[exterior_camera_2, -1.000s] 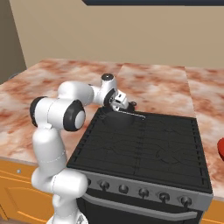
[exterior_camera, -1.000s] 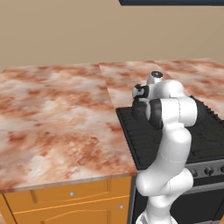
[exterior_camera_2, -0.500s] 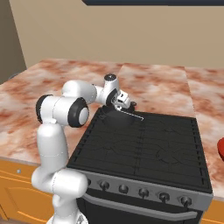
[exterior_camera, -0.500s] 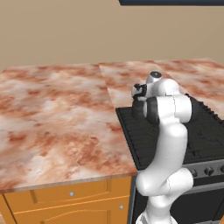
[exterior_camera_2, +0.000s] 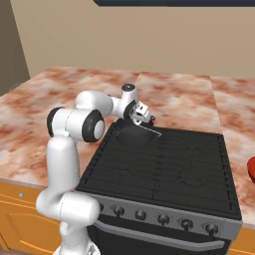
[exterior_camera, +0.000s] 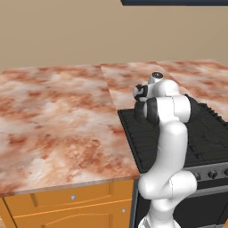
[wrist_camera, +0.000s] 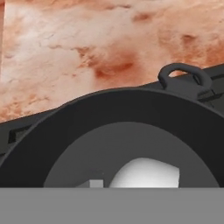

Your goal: Open the cabinet and move the ladle to the pot. Then close the cabinet.

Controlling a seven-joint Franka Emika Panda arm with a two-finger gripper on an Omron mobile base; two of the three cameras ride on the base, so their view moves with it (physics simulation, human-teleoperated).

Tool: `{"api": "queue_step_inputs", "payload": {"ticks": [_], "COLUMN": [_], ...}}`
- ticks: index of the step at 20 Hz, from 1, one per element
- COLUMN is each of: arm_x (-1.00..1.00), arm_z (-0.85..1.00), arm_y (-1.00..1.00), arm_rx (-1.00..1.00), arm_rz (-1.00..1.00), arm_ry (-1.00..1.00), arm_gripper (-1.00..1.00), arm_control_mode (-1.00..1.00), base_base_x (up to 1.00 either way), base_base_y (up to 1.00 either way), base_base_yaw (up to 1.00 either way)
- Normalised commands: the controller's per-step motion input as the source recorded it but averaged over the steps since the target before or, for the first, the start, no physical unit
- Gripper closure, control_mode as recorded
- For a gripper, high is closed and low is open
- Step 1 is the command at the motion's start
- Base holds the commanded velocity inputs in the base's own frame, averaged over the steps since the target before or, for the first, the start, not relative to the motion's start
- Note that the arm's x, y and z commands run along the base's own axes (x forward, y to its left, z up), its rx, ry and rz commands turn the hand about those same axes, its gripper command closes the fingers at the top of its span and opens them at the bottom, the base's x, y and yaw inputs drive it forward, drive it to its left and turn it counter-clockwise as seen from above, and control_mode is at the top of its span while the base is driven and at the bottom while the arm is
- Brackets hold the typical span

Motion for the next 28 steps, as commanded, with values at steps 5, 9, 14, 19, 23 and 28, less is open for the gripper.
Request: {"api": "queue_step_inputs", "payload": {"ticks": [5, 9, 14, 19, 23, 28], "arm_x": [0.07, 0.02, 0.01, 0.00, 0.00, 0.00], "arm_z": [-0.40, -0.44, -0.37, -0.21, -0.19, -0.11], "arm_y": [0.00, 0.00, 0.00, 0.03, 0.18, 0.35], "arm_rx": [0.00, 0.00, 0.01, 0.01, 0.01, 0.01], "arm_rz": [0.00, 0.00, 0.00, 0.00, 0.00, 0.00], "arm_ry": [0.00, 0.00, 0.00, 0.00, 0.00, 0.00], "arm_gripper": [1.00, 1.00, -1.00, -1.00, -1.00, -1.00], "arm_control_mode": [-1.00, -1.00, -1.00, -1.00, -1.00, -1.00], "base_base_x": [0.00, 0.00, 0.00, 0.00, 0.00, 0.00], "base_base_y": [0.00, 0.00, 0.00, 0.00, 0.00, 0.00], "base_base_yaw": [0.00, 0.00, 0.00, 0.00, 0.00, 0.00]}}
